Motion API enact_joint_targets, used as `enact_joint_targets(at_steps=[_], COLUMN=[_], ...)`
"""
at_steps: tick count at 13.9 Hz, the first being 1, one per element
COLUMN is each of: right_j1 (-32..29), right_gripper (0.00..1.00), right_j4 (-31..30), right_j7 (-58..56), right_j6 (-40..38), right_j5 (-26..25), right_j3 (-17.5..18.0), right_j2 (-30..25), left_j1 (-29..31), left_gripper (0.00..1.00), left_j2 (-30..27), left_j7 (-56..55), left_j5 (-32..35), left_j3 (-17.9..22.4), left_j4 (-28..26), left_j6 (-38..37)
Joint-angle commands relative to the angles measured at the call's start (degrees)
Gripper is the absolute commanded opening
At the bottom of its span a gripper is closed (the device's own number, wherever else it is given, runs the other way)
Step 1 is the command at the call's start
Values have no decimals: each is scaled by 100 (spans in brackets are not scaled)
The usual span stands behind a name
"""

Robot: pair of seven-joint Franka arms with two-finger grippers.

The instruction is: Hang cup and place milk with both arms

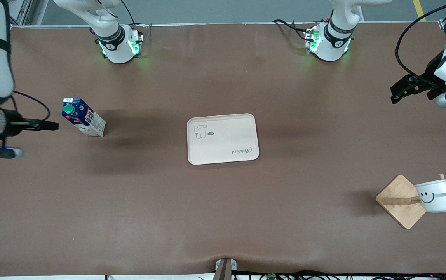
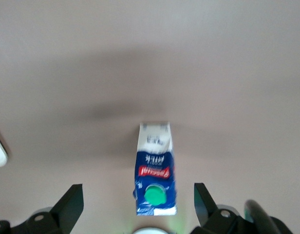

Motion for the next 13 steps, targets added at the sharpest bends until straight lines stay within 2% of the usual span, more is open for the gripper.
enact_joint_targets(at_steps=[1,3,5,7,9,10,13], right_j1=[-122,-43,-17,254,571,599,441], right_gripper=[100,100,100,100,100,100,100], right_j4=[1453,1922,1941,1827,1712,1399,107], right_j7=[48,48,31,30,13,48,39], right_j6=[-59,56,-118,-513,-1268,-1288,-596], right_j5=[-18,-26,9,-235,-518,-510,-510], right_j3=[60,60,77,121,130,122,95], right_j2=[379,389,293,-84,-401,-672,-1455], left_j1=[16,16,16,16,7,7,-2], left_gripper=[100,100,100,100,100,100,100], left_j2=[-40,-32,-14,-23,-40,-49,-58], left_j7=[58,58,58,58,58,58,58], left_j5=[-96,-96,-96,-96,-96,-96,-96], left_j3=[1,1,1,-8,-17,-26,-43], left_j4=[-47,-47,-38,-47,-82,-82,-82], left_j6=[100,101,127,127,127,118,118])
